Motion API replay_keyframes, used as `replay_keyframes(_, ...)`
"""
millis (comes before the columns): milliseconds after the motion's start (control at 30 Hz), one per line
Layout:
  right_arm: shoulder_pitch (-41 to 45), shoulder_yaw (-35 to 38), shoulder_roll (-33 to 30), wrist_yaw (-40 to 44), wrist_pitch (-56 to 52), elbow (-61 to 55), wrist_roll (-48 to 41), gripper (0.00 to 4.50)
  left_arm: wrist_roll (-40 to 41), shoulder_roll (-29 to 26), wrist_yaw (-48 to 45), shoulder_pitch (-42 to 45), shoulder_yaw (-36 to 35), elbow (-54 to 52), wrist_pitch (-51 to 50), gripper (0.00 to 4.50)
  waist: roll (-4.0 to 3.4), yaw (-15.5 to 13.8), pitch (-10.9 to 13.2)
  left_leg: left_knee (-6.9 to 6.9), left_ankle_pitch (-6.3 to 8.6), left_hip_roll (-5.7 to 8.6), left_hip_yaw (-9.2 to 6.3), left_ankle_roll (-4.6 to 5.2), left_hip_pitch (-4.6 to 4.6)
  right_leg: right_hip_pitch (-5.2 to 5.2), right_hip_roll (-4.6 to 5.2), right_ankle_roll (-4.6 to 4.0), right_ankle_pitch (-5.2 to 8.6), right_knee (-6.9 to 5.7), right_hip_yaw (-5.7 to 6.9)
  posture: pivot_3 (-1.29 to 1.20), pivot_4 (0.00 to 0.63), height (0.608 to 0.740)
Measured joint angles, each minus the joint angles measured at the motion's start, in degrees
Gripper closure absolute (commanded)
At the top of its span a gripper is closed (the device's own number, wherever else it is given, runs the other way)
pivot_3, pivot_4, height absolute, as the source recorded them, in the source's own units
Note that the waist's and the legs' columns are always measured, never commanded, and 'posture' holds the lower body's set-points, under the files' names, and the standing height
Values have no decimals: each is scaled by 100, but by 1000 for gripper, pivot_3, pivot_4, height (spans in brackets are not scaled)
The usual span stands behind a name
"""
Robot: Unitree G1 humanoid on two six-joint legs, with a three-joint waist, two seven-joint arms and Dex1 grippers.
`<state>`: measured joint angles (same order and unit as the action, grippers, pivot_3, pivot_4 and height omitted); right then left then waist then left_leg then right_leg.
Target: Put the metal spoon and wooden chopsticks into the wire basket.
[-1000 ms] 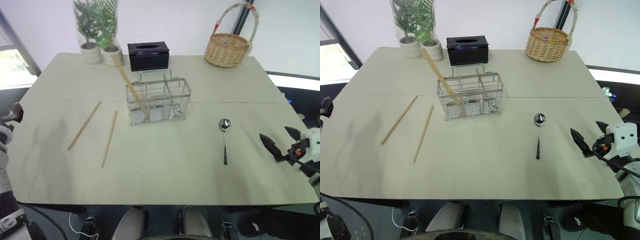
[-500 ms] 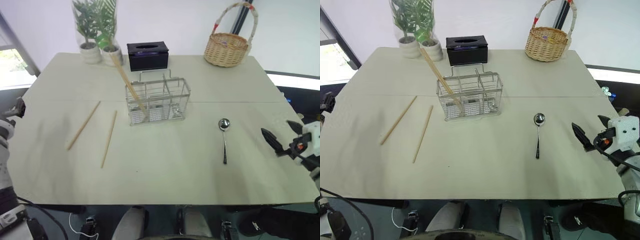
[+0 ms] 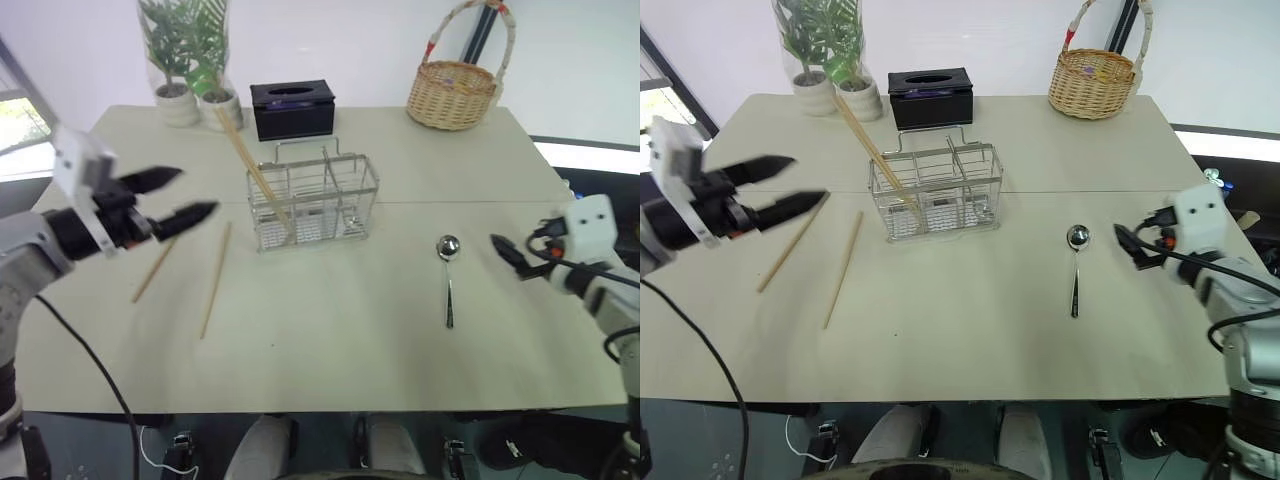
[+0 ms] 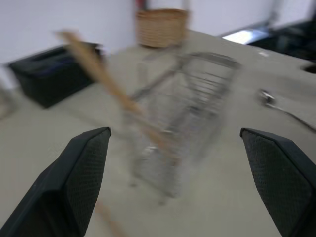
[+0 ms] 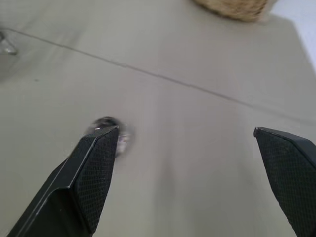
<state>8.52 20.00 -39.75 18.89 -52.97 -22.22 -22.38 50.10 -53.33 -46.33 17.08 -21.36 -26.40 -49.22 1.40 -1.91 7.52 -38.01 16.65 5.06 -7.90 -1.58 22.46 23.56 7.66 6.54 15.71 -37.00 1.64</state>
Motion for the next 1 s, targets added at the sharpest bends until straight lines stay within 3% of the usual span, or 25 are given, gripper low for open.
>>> replay_keyframes(267, 231, -444, 1226, -860, -1578, -439, -143, 0, -129, -100, -567, 56, 500, 46, 140, 70, -15, -28, 10, -2, -2, 6, -2, 2, -3, -3, -1, -1, 1, 2, 2, 0, 150, 650)
replay_keyframes(600, 483, -781, 1645, -1201, -1633, -256, 111, 0, -102, -134, -659, 78, 532, -7, 119, 70, -21, -7, 14, 1, -2, 6, -2, 3, -7, -1, -5, 1, 0, -1, 8, 0, 150, 650)
replay_keyframes(700, 498, -823, 1780, -1270, -1461, 14, 232, 807, -22, -210, -726, 80, 532, -112, 71, 0, -20, -10, 14, 1, -2, 6, -2, 4, -9, -1, -7, 1, 0, -1, 9, 0, 150, 650)
replay_keyframes(933, 505, -874, 1896, -1315, -1151, 356, 419, 4408, 95, -344, -820, 203, 540, -184, 21, 0, -23, 18, 16, 1, -2, 6, -3, 4, -11, -2, -13, 2, -1, -5, 9, 0, 150, 650)
replay_keyframes(1000, 508, -880, 1967, -1303, -1124, 363, 414, 4465, 134, -344, -803, 306, 553, -175, -19, 0, -18, 37, 14, 1, -2, 6, -5, 4, -11, -3, -13, 2, -1, -7, 10, 0, 150, 650)
